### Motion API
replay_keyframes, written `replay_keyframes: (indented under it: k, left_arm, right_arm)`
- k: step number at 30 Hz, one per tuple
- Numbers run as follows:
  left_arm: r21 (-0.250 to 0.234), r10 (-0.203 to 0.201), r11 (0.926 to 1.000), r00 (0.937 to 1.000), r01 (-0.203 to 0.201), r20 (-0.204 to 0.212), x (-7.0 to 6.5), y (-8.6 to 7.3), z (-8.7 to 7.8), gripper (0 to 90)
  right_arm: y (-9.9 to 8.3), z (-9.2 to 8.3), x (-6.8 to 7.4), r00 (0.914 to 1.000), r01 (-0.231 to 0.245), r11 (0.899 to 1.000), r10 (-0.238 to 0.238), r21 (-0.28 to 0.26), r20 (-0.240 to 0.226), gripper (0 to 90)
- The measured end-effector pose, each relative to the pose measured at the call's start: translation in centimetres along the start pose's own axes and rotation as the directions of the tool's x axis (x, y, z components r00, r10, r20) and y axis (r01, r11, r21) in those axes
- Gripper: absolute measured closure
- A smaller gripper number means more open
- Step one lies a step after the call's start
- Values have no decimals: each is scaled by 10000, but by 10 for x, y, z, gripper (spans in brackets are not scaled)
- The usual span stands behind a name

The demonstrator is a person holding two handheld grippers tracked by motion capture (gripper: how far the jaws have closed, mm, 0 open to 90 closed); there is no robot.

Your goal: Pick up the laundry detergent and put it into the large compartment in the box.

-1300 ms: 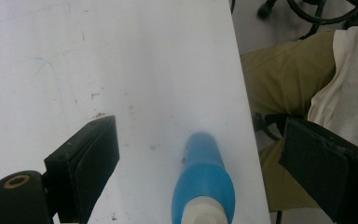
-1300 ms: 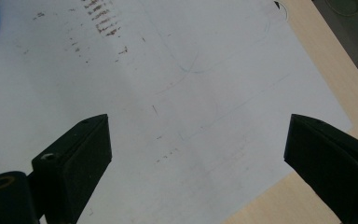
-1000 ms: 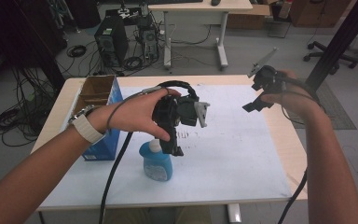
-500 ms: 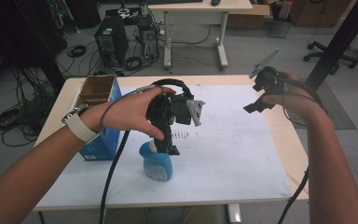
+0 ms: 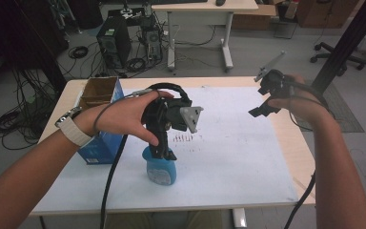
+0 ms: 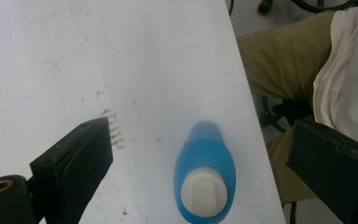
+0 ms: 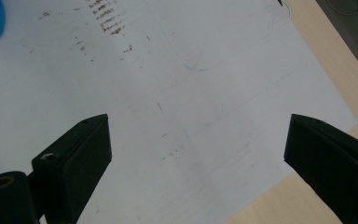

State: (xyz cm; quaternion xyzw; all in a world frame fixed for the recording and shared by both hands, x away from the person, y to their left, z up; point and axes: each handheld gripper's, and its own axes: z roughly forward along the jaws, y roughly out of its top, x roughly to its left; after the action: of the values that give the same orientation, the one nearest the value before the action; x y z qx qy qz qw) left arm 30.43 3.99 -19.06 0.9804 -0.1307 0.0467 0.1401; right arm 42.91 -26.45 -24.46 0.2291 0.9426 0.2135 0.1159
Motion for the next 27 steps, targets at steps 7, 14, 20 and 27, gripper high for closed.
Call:
replay_keyframes:
  k: [7,14,20,27]
  left_arm:
    - [-33,86,10000,10000,-86,-9,-1,-7,2,68]
    - [29,168,9999,9999,-168,41,-2,-14,7,69]
    - [281,311,9991,9995,-314,107,-2,-19,14,70]
    - [312,95,9995,9995,-103,286,-1,-25,20,70]
  right_arm:
    - [0,0,1,10000,-16,10000,16,45,17,76]
    - [1,1,1,10000,-27,10000,27,37,16,76]
    - [2,2,1,10000,-3,10000,3,65,1,76]
    - [3,3,1,10000,-8,10000,8,79,0,75]
